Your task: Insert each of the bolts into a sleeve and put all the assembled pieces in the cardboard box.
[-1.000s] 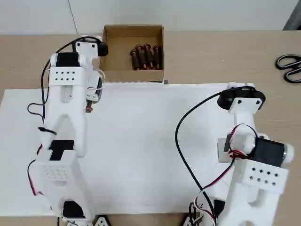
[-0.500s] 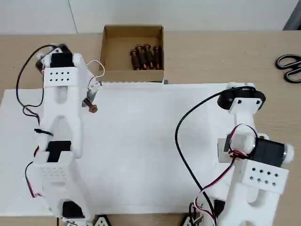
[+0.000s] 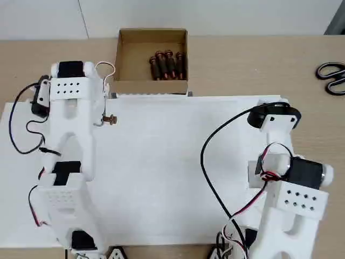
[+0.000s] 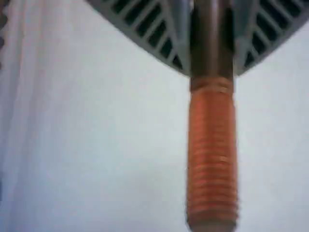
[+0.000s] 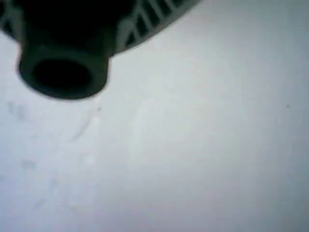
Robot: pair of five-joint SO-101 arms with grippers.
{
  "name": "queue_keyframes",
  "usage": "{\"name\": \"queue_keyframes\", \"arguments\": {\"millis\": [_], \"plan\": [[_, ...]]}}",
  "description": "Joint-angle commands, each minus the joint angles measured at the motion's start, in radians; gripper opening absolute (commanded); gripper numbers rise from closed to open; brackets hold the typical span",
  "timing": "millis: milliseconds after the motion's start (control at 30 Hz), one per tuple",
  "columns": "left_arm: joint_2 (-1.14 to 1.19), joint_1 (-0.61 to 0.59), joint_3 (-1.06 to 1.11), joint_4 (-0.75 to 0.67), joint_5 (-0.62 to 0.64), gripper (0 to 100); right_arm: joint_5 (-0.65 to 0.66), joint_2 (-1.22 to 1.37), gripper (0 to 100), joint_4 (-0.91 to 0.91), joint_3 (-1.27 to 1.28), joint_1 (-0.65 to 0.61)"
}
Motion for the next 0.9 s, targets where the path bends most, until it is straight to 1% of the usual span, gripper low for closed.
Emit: {"name": "queue_keyframes", "arguments": {"millis": [0,67,233,300,400,467,500,600,700,867], "plan": [[0.011,-0.014,-0.005,0.023,0.072,0,-0.006,-0.018,0.5,-0.019,-0.005,0.008],[0.028,-0.021,-0.008,0.023,0.092,0,-0.006,-0.018,0.5,-0.019,-0.005,0.008],[0.031,-0.021,-0.012,0.02,0.095,2,-0.006,-0.018,0.5,-0.019,-0.005,0.008],[0.031,-0.021,-0.012,0.02,0.095,8,-0.005,-0.016,0.5,-0.019,-0.005,0.008],[0.031,-0.015,-0.012,0.023,0.095,22,-0.005,-0.016,0.5,-0.019,-0.005,0.008],[0.031,-0.012,-0.012,0.023,0.091,29,-0.005,-0.016,0.5,-0.019,-0.005,0.008],[0.031,-0.012,-0.012,0.023,0.089,31,-0.005,-0.016,0.5,-0.019,-0.005,0.008],[0.029,-0.017,-0.013,0.023,0.077,32,-0.005,-0.016,0.5,-0.019,-0.005,0.008],[0.029,-0.021,-0.013,0.025,-0.017,32,-0.005,-0.016,0.5,-0.019,-0.005,0.008],[-0.021,-0.021,-0.028,0.025,-0.282,32,-0.005,-0.016,0.5,-0.019,-0.005,0.01]]}}
